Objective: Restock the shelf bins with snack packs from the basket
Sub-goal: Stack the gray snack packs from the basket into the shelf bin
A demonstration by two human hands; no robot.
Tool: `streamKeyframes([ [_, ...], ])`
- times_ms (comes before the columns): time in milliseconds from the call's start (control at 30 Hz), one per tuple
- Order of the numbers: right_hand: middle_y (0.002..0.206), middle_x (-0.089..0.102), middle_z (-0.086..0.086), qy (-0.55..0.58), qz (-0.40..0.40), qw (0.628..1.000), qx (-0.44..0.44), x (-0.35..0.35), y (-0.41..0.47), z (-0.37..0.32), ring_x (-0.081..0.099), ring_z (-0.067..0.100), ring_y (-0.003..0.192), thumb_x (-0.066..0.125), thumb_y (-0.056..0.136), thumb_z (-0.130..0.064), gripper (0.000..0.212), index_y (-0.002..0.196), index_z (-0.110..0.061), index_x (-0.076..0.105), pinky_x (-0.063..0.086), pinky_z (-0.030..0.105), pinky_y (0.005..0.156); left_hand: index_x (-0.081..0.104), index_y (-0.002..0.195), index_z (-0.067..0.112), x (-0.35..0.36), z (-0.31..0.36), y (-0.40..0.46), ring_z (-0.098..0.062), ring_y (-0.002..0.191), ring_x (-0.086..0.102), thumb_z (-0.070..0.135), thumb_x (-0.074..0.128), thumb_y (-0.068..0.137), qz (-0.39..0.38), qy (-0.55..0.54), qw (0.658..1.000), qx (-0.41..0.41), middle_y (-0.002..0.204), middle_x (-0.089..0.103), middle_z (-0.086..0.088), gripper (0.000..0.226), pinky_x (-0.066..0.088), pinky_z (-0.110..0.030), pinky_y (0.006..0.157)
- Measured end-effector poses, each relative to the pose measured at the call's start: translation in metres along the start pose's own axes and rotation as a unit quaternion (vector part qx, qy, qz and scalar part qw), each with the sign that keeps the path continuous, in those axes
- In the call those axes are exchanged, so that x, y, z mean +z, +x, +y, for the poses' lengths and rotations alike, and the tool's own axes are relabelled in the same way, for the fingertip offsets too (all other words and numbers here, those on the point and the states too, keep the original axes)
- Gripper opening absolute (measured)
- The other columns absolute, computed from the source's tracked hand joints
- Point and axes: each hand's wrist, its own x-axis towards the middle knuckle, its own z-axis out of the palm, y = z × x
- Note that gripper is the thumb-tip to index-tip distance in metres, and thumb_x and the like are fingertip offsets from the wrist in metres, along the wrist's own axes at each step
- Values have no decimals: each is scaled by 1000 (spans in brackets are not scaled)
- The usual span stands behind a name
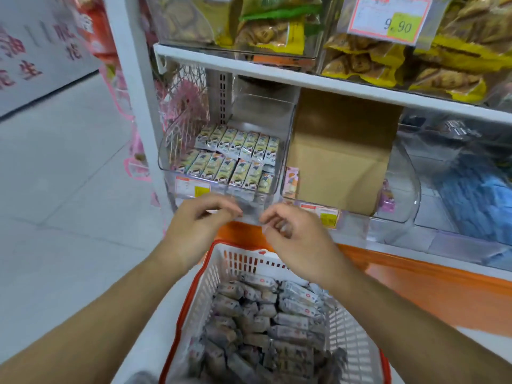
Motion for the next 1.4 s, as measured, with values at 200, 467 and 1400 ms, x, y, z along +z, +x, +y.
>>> streamKeyframes([
  [200, 99, 64, -5, -66, -164, 976, 129, 97, -26, 68, 62, 16, 93, 58, 104, -21, 13, 114, -18, 64, 54, 35, 85, 51, 147, 32, 10, -139, -57, -24, 140, 45, 66, 41, 92, -41, 283, 936, -205, 153, 45, 1, 66, 35, -46, 118],
  [467, 144, 48, -3, -136, -138, 954, 228, 201, -11, 145, 48, 21, 135, 63, 98, -46, 53, 145, -22, 54, 47, 39, 111, -6, 163, 30, 31, -192, -76, -37, 147, 33, 67, 22, 102, -75, 283, 908, -299, 168, 16, -6, 77, 30, -51, 119],
  [1400, 114, 75, 16, 195, -111, 973, 52, -50, -23, -17, 73, 31, 96, 74, 91, 9, 41, 121, -18, 73, 61, 52, 90, 69, 128, 26, -17, 46, -14, -8, 109, 69, 26, 75, 94, -354, 112, 925, -84, 120, 74, 9, 34, 55, -25, 91],
])
